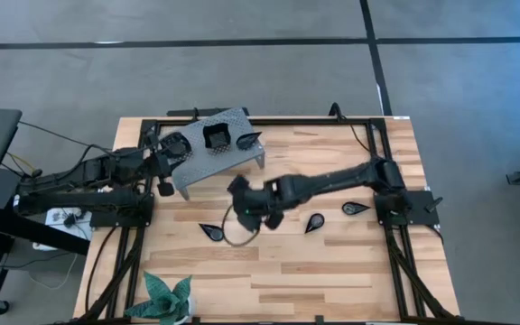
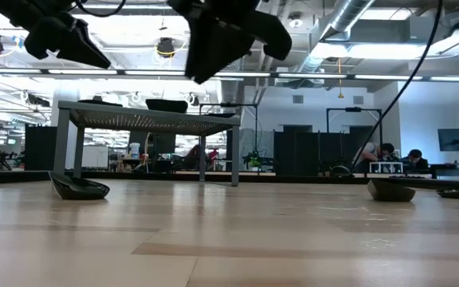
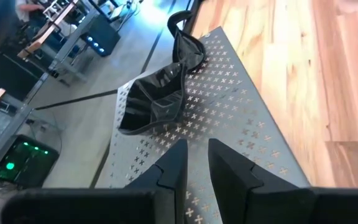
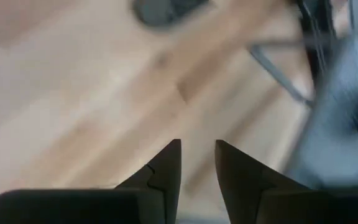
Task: Pick & Place Mini shaped plates
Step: Stack the black drop-shaped plate on top of the black drop-shaped plate on the shelf
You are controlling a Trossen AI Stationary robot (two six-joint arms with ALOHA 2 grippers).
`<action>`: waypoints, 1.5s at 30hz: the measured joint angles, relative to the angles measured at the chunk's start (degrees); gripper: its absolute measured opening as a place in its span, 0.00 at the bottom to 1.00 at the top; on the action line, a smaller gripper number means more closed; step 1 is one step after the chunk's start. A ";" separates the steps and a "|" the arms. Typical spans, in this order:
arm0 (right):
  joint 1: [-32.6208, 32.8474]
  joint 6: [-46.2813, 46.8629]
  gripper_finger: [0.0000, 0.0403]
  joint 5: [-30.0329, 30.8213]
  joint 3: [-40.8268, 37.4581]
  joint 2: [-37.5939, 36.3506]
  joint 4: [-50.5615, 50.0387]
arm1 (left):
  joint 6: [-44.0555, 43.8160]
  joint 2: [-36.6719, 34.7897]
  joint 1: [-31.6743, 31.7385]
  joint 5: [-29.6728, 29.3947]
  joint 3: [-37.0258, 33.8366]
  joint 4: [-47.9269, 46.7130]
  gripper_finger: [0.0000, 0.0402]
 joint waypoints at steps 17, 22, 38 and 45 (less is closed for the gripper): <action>1.87 3.12 0.23 -3.28 -12.14 0.17 22.72 | -11.88 1.18 -9.70 30.10 1.40 8.63 0.13; 1.70 7.58 0.23 -3.30 -12.14 0.17 22.65 | -18.55 9.59 -17.66 30.01 -0.24 7.86 0.03; 1.87 18.61 0.23 -3.79 -12.35 0.17 22.68 | -42.62 41.15 -30.86 20.55 0.09 4.95 0.02; 1.78 26.83 0.23 -10.31 -12.38 0.17 22.13 | -45.38 50.02 -32.34 18.07 0.09 4.78 0.01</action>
